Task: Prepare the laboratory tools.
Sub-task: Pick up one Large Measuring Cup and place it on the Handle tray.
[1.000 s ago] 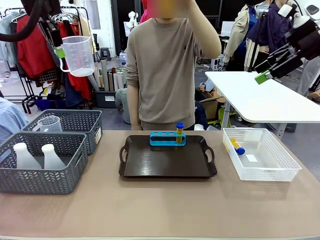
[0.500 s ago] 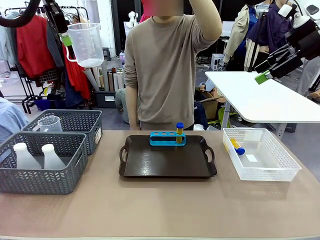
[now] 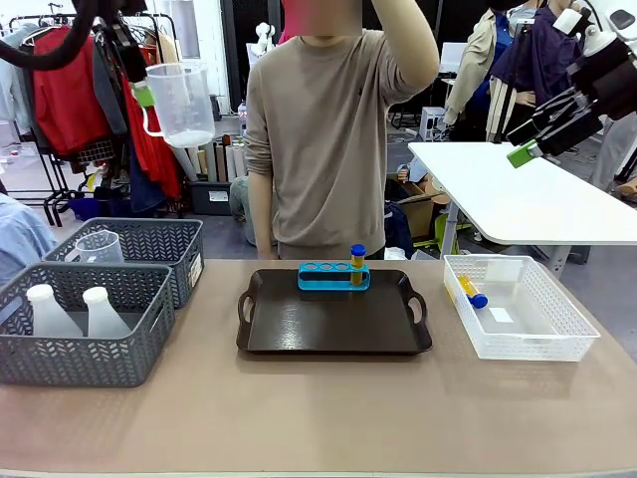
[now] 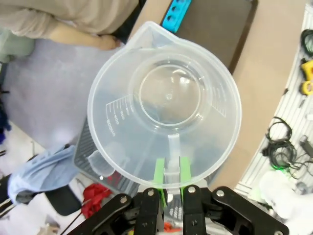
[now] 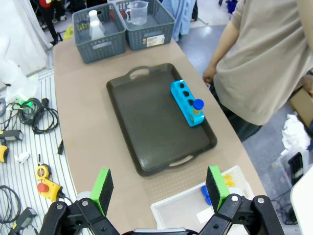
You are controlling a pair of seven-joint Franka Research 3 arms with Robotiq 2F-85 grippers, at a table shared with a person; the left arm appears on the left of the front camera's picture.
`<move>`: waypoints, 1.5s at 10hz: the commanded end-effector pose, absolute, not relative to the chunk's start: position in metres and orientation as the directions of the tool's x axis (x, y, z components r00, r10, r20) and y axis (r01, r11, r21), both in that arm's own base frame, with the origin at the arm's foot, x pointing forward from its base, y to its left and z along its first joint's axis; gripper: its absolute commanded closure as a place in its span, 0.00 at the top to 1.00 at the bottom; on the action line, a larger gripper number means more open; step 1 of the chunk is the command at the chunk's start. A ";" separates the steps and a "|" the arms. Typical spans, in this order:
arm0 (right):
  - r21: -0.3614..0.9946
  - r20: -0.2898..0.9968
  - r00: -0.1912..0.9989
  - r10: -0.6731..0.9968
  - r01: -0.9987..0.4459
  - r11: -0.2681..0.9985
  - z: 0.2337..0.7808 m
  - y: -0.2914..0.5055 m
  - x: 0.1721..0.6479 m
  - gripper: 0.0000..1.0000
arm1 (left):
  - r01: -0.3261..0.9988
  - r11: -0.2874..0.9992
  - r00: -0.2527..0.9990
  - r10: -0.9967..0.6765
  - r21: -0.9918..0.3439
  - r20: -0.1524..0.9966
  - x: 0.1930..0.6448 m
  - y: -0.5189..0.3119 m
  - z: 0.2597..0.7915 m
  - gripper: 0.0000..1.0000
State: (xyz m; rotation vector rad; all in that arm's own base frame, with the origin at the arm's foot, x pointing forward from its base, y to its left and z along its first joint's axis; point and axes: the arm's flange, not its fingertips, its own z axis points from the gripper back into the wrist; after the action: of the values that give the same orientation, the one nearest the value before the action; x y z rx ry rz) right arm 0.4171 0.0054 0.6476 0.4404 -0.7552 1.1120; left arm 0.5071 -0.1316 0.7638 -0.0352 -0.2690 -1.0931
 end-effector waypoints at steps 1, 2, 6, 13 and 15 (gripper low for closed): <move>-0.048 0.747 0.227 0.625 -0.919 0.391 0.649 0.007 0.418 1.00 | 0.916 0.396 0.369 -0.897 0.069 0.242 0.501 -0.149 0.746 0.00; -0.048 0.747 0.227 0.625 -0.919 0.391 0.649 0.007 0.418 1.00 | 0.923 0.381 0.359 -0.901 0.049 0.245 0.501 -0.155 0.741 0.00; -0.048 0.747 0.227 0.625 -0.919 0.391 0.649 0.007 0.418 1.00 | 0.924 0.383 0.366 -0.897 0.020 0.248 0.500 -0.153 0.737 0.00; -0.048 0.747 0.227 0.625 -0.919 0.391 0.649 0.007 0.418 1.00 | 0.871 0.487 0.457 -0.851 0.065 0.257 0.497 -0.108 0.757 0.00; -0.048 0.747 0.227 0.625 -0.919 0.391 0.649 0.007 0.418 1.00 | 0.871 0.487 0.457 -0.851 0.065 0.257 0.497 -0.108 0.757 0.00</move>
State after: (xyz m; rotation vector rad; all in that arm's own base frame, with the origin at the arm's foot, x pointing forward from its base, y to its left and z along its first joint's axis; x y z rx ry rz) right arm 0.4170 0.0054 0.6475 0.4401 -0.7548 1.1119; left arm 0.4969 -0.1077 0.7557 -0.0806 -0.2675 -1.0602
